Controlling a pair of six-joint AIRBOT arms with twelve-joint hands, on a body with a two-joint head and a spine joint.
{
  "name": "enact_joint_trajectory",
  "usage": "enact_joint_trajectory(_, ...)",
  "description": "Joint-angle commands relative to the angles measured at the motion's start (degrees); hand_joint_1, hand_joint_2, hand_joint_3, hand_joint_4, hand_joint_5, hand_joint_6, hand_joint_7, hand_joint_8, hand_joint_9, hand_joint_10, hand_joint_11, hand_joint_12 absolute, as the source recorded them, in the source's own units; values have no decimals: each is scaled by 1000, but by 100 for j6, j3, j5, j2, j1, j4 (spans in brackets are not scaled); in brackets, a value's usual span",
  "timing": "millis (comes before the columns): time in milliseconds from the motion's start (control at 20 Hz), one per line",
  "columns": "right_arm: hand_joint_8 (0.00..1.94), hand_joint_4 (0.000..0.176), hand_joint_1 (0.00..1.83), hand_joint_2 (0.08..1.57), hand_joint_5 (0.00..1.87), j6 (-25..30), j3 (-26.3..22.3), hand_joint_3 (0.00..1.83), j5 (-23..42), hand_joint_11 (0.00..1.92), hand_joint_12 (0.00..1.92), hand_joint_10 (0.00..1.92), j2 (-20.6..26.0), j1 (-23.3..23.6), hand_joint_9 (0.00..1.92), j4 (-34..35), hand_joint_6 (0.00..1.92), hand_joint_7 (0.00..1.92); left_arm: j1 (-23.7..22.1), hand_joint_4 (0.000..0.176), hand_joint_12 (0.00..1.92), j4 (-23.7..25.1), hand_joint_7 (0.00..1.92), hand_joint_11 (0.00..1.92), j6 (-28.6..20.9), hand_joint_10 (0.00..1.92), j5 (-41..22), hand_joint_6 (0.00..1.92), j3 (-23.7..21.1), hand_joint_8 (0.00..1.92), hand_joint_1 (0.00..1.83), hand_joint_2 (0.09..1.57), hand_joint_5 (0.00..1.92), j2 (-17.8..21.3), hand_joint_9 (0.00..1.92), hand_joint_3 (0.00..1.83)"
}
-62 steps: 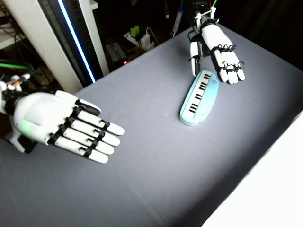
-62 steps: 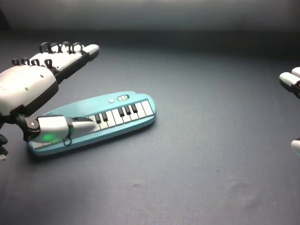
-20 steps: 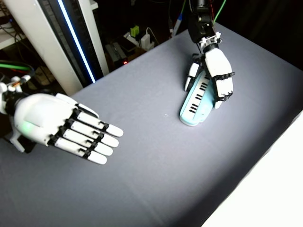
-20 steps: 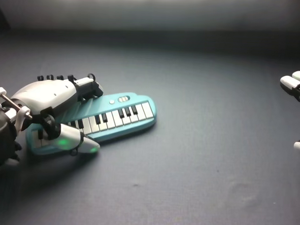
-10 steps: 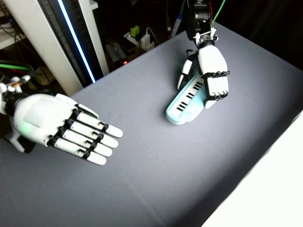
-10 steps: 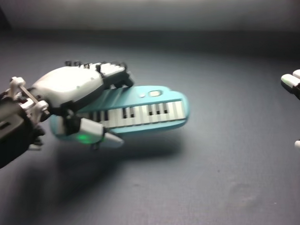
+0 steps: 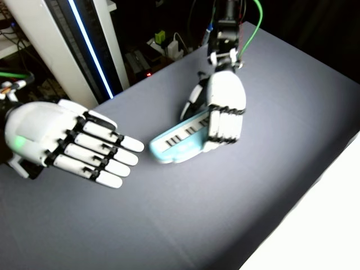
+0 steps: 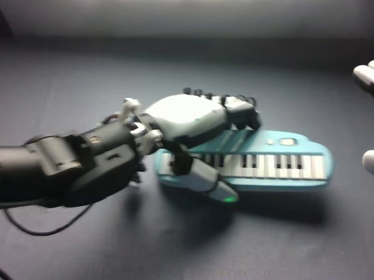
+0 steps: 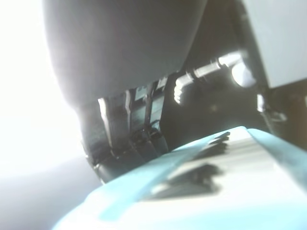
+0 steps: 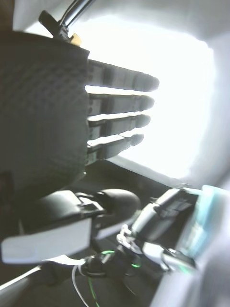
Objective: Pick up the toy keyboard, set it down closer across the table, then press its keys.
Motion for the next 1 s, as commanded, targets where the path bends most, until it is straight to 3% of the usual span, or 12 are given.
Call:
enact_joint_trajectory(0,0,16,0,1366,0,41,7,0,784,0,0,0,34,-3,0,-45,0,0,-156,18,1614,35,298,345,-118,1319,-607,1119,50,1105,1282,1147,296,-112,343,6)
enact_joint_trajectory(100,0,7,0,1354,0,75,8,0,815,0,0,0,34,-3,0,-86,0,0,-275,15,1493,291,340,450,-317,1176,-381,1095,217,946,1289,1132,276,-378,394,0)
enact_joint_trajectory(150,0,19,0,1350,0,83,8,0,815,0,0,0,34,-3,0,-106,0,0,-326,13,1369,477,344,291,-477,748,-273,814,296,462,1193,1181,248,-495,348,4)
enact_joint_trajectory(250,0,22,0,1353,0,85,9,0,815,0,0,0,33,-3,0,-122,0,0,-375,9,1289,648,337,83,-529,258,-191,183,330,56,994,1162,249,-577,362,0)
enact_joint_trajectory(350,0,35,0,1350,0,117,8,0,815,0,0,0,33,-10,0,-125,0,0,-380,66,1026,650,62,2,-552,39,-209,9,324,1,854,1091,87,-581,126,0)
enact_joint_trajectory(450,0,51,0,1340,0,131,7,0,815,0,0,0,33,-28,0,-125,0,0,-392,120,155,650,2,0,-598,1,-269,0,308,0,640,1051,3,-535,4,3)
enact_joint_trajectory(500,0,52,0,1348,0,153,6,0,815,0,0,0,33,-37,0,-125,0,0,-390,162,5,650,0,0,-600,0,-351,0,260,0,472,1058,0,-460,0,6)
enact_joint_trajectory(700,0,90,0,1360,0,191,-4,0,745,0,0,0,37,-70,0,-209,0,0,-383,145,0,488,0,0,-381,0,-847,0,-118,0,397,1048,0,178,0,0)
enact_joint_trajectory(750,0,101,18,1377,0,191,2,5,612,0,0,0,72,-69,0,-279,0,0,-369,118,0,351,0,0,-183,0,-1020,0,-268,0,413,1060,0,468,0,4)
enact_joint_trajectory(800,0,88,23,1382,0,191,20,6,488,0,0,0,87,-53,0,-345,0,0,-353,103,0,258,0,0,-24,0,-1122,0,-401,0,437,1073,0,727,0,9)
enact_joint_trajectory(850,0,44,47,1397,0,191,39,8,351,0,0,0,93,-13,0,-401,0,0,-296,67,0,137,0,0,165,0,-1240,7,-541,0,480,1091,20,1004,0,14)
enact_joint_trajectory(950,0,47,71,1388,0,188,108,0,13,0,0,0,69,113,0,-495,0,0,-98,137,0,-166,0,0,413,0,-1539,0,-781,0,395,1124,0,1524,0,22)
